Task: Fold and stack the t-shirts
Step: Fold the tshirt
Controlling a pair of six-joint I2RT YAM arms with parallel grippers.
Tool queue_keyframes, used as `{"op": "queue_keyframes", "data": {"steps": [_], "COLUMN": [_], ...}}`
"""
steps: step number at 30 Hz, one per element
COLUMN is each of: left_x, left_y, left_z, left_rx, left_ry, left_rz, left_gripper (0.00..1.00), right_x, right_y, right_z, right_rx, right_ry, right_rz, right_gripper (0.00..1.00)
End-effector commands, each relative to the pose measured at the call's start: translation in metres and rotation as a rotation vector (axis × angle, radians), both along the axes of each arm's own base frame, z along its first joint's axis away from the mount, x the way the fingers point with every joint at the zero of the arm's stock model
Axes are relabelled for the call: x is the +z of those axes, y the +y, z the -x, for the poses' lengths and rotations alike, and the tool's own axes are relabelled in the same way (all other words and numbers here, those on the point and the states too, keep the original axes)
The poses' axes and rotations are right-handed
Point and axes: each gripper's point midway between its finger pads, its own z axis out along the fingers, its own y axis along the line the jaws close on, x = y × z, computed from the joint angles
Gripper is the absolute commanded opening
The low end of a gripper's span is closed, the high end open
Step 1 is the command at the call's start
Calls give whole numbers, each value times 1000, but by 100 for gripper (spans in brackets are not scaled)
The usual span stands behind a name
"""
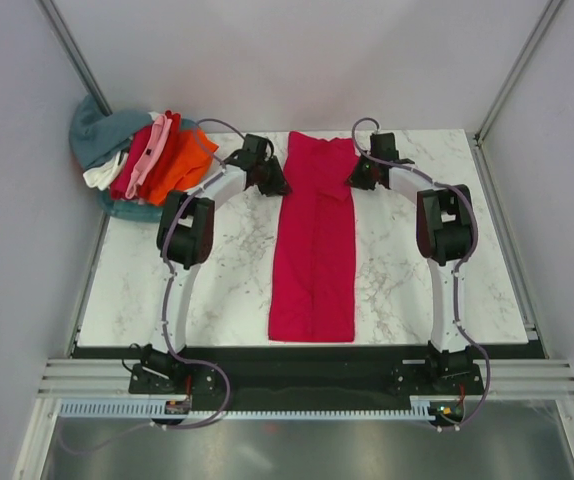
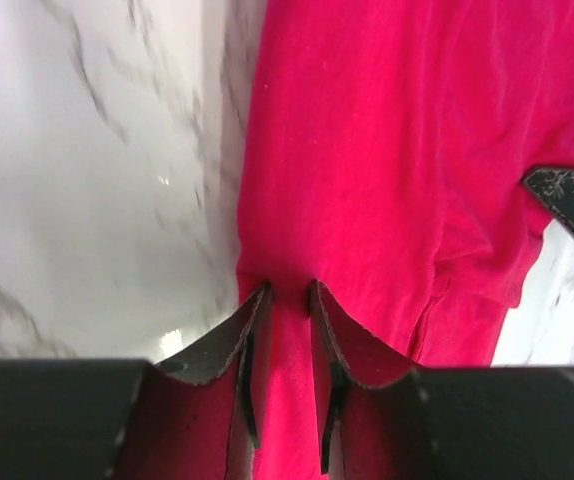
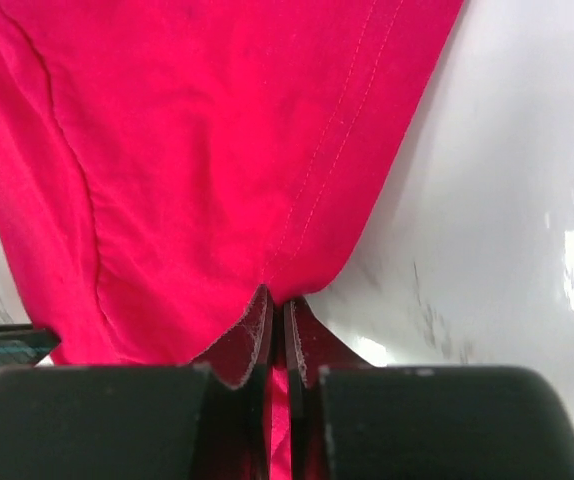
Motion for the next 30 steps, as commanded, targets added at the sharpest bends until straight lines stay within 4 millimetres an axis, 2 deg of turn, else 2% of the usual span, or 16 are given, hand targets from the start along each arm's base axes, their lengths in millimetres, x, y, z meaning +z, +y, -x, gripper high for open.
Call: {"op": "queue_keyframes", "data": {"steps": [1,3,7,8,10,11,13,14,15,19,21,23,24,25,27,30], "left_x": [-18,-8,21,46,64,98,100,132,119,130,104,116,90,102,74,60], "left_y": [16,21,27,29,33,34,36,38,37,45,54,62,68,70,74,77], "left_z": [-27,-43,-53,-54,-45,-40,-18,-8,11,76,116,144,170,184,223,268], "left_rx": [21,34,35,35,41,34,29,28,20,-4,-6,-2,-11,-15,-44,-84], "left_ry": [-6,-26,-42,-81,-98,-147,-120,-166,-122,-128,-67,-86,-27,-56,12,37], "left_rz": [13,53,140,146,132,142,138,146,132,64,22,29,7,19,3,3], "left_gripper": [30,30,40,44,47,49,49,49,49,49,50,50,50,49,49,48], "right_x": [-8,-3,23,43,66,84,98,103,105,95,83,70,66,63,53,41], "right_y": [-2,5,16,20,20,17,16,13,12,11,7,6,4,9,9,9], "right_z": [-23,-38,-58,-61,-58,-50,-36,-17,-5,66,112,159,173,189,231,276], "right_rx": [-26,-20,7,18,22,19,30,30,33,67,76,97,101,119,130,150], "right_ry": [-13,-33,-84,-117,-147,-162,-168,-154,-144,-68,-10,37,49,57,105,152], "right_rz": [-32,-76,-164,-173,-181,-179,-170,-162,-155,-128,-116,-106,-96,-88,-78,-67], "right_gripper": [8,10,52,55,61,62,62,62,62,59,58,57,57,56,56,54]}}
